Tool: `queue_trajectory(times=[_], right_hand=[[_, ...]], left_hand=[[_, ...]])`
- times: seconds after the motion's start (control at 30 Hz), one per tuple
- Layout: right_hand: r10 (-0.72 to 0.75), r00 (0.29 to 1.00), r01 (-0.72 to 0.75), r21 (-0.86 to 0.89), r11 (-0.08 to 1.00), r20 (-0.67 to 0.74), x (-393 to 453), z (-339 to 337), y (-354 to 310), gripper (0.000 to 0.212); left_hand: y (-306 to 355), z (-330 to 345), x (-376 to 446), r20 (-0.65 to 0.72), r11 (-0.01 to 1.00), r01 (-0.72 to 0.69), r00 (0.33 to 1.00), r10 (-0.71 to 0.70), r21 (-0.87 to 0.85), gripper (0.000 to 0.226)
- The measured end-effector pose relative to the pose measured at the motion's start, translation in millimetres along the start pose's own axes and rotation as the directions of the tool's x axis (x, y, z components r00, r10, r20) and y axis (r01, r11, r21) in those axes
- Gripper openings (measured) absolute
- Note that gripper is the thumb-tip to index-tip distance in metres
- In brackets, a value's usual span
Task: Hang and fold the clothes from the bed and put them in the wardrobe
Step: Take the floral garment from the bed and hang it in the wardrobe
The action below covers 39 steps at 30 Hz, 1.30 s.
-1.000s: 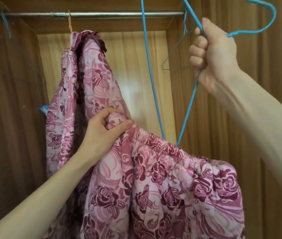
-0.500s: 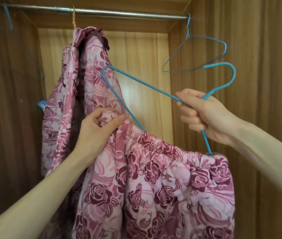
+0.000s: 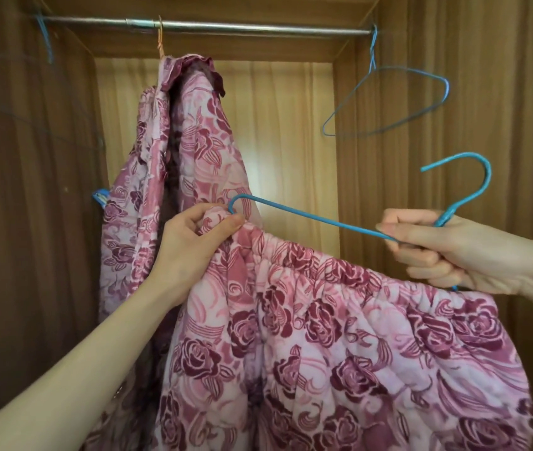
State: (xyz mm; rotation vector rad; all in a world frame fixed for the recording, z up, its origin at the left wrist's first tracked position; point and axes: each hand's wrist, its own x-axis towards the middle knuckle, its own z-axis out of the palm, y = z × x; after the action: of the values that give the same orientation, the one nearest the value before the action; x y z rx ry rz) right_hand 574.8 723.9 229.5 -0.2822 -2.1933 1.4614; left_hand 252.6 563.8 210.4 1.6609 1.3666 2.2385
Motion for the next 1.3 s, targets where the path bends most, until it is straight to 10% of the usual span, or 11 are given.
queue_trajectory(times=[0.43, 0.73, 0.97, 1.1, 1.3], right_hand=[[0.339, 0.924, -0.223, -0.472, 0.853, 0.175, 12.4, 13.1, -1.8, 0.034], [0.098, 0.992, -0.065, -0.35, 0.935, 0.078, 35.5, 32.1, -18.4, 0.04], [-0.143, 0.989, 0.136, -0.186, 0.973, -0.028, 5.9, 24.1, -2.1, 0.039], [-0.486, 0.832, 0.183, -0.694, 0.696, -0.268, -34.6, 3.5, 32.0, 0.04], [-0.408, 0.78, -0.32, -0.864, 0.389, -0.473, -46.1, 6.4, 63.9, 0.086]], left_hand=[[9.8, 8.8, -1.4, 0.115, 0.984, -0.072, 0.992, 0.053, 0.162, 0.03], [19.3, 49.9, -24.7, 0.56, 0.89, -0.179, 0.823, -0.098, 0.419, 0.038], [8.8, 47.7, -37.3, 0.478, 0.855, -0.199, 0.876, -0.064, 0.479, 0.037], [3.1, 29.8, -35.2, 0.402, 0.881, -0.184, 0.916, -0.008, 0.435, 0.042], [-1.4, 25.0, -31.4, 0.349, 0.884, -0.182, 0.937, 0.023, 0.431, 0.038]])
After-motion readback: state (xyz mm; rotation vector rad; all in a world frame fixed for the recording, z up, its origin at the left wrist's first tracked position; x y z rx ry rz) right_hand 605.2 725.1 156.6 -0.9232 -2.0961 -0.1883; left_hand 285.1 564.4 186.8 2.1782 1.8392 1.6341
